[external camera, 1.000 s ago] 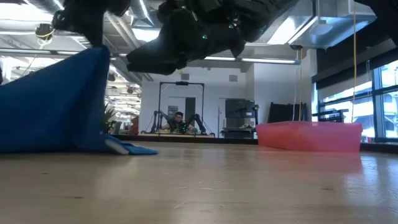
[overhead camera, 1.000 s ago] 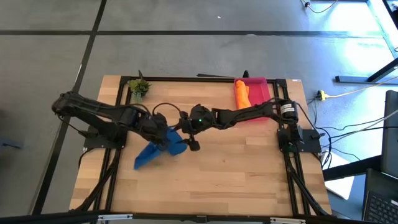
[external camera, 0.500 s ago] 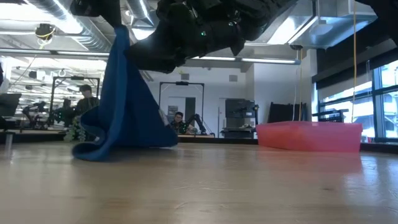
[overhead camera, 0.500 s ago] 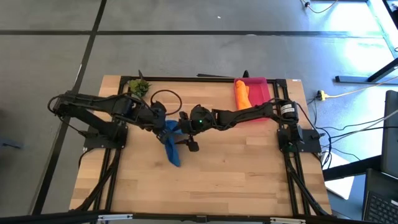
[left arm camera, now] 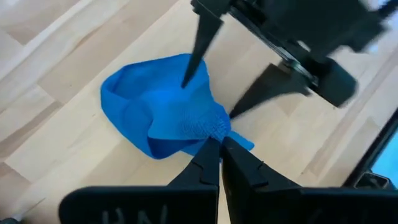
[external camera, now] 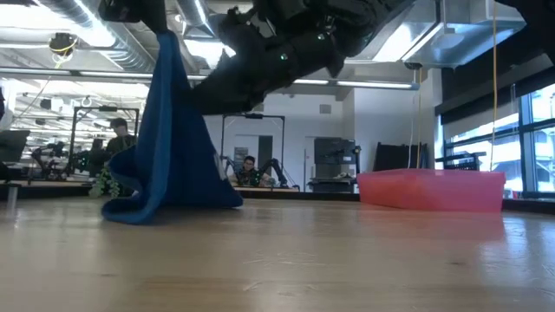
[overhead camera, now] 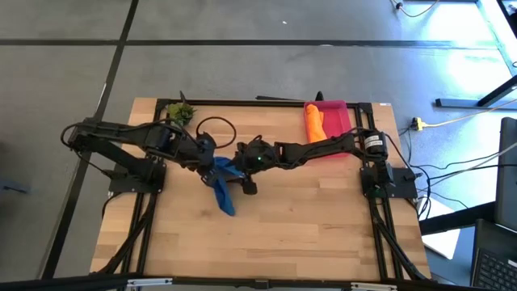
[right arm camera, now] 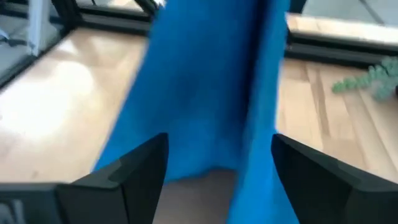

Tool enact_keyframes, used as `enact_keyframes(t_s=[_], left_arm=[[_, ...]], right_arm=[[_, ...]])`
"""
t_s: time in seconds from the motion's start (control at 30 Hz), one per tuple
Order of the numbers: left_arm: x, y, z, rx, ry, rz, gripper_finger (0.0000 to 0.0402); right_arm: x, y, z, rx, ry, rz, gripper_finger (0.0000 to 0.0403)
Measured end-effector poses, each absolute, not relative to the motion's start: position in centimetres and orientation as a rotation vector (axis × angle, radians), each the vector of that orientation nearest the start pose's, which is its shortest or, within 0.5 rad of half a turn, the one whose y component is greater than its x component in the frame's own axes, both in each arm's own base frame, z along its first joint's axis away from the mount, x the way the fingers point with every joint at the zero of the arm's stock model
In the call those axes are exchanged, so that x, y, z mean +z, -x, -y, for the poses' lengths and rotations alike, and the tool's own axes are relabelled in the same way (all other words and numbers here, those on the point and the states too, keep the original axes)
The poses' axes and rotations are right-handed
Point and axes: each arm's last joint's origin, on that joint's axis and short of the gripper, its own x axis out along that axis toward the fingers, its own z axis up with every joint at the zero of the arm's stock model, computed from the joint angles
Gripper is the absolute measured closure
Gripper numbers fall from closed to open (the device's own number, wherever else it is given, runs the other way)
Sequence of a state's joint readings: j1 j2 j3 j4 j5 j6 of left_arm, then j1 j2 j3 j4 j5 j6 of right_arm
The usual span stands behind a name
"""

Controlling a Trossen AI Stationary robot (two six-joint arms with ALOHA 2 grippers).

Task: Roll microfiber towels into tight, uniform cylinder then place into a basket
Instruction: Fold the blue microfiber towel

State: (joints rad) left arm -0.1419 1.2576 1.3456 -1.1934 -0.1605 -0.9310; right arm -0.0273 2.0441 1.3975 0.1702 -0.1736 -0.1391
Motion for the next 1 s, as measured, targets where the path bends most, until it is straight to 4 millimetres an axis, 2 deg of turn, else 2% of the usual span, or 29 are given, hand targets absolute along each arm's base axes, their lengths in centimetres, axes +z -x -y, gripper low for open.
enact_keyframes(t_s=[0.13,0.43,0.6,0.73,1.0], left_arm=[[35.8,-21.6,2.9,0.486,0.679,-0.977,0.0401],[40.7,-21.1,2.7,0.436,0.658,-0.801,0.0401],[42.2,-20.7,2.5,0.424,0.635,-0.748,0.0401],[42.4,-20.3,2.5,0.433,0.628,-0.764,0.0401],[41.3,-19.3,2.6,0.411,0.63,-0.978,0.0402]], right_arm=[[19.0,-45.5,0.9,0.123,0.102,-0.525,0.0118],[18.8,-45.4,0.9,0.126,0.118,-0.542,0.0118],[18.8,-45.4,0.9,0.132,0.116,-0.542,0.012],[19.0,-45.5,0.8,0.17,0.105,-0.517,0.0132],[19.3,-45.6,0.5,0.248,0.074,-0.484,0.0139]])
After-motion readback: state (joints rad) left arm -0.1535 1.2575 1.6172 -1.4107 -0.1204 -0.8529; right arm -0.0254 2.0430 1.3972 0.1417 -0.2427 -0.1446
